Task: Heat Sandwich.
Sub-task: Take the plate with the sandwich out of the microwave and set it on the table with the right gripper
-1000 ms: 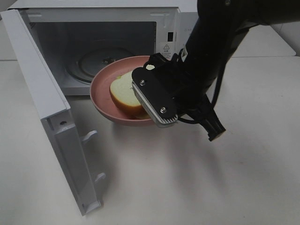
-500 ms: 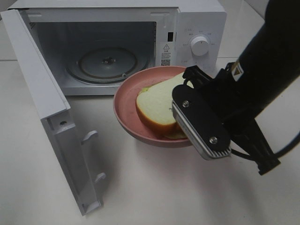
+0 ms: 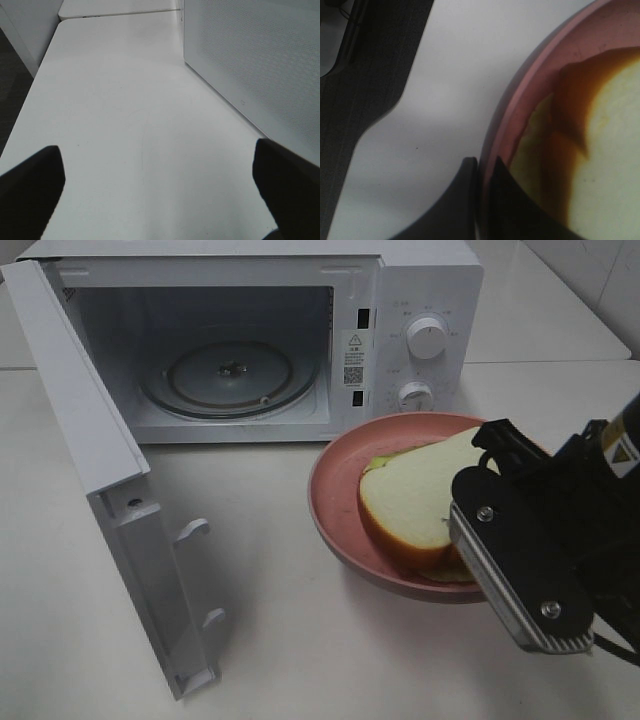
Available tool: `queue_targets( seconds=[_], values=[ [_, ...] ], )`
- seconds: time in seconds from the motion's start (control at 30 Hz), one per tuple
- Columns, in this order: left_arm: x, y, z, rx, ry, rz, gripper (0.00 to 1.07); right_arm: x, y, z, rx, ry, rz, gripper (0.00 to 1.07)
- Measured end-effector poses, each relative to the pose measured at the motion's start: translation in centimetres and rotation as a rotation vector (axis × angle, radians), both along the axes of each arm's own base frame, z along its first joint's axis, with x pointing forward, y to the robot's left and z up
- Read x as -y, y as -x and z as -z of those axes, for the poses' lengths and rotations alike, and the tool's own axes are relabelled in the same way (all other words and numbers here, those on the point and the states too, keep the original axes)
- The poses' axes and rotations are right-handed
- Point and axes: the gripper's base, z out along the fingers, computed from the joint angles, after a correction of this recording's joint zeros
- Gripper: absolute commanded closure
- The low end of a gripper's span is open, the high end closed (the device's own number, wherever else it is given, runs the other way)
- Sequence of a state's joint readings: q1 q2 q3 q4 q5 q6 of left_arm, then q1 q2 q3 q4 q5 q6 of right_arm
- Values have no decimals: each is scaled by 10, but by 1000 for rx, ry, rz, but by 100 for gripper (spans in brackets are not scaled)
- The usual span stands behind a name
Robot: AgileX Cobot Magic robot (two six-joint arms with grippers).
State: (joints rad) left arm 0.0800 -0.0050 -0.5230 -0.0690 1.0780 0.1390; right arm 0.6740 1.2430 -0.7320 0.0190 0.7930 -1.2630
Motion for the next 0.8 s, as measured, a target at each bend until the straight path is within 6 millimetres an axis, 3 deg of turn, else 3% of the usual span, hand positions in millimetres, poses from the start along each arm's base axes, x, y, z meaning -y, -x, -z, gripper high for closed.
queue_targets(
  seconds=[0.4, 0.8],
  values=[
    [0, 0, 0, 0, 0, 0, 9, 28, 20, 6, 4, 40, 305, 107],
    [0, 0, 0, 0, 0, 0, 9, 37, 17, 8, 36, 14, 679, 107]
  ],
)
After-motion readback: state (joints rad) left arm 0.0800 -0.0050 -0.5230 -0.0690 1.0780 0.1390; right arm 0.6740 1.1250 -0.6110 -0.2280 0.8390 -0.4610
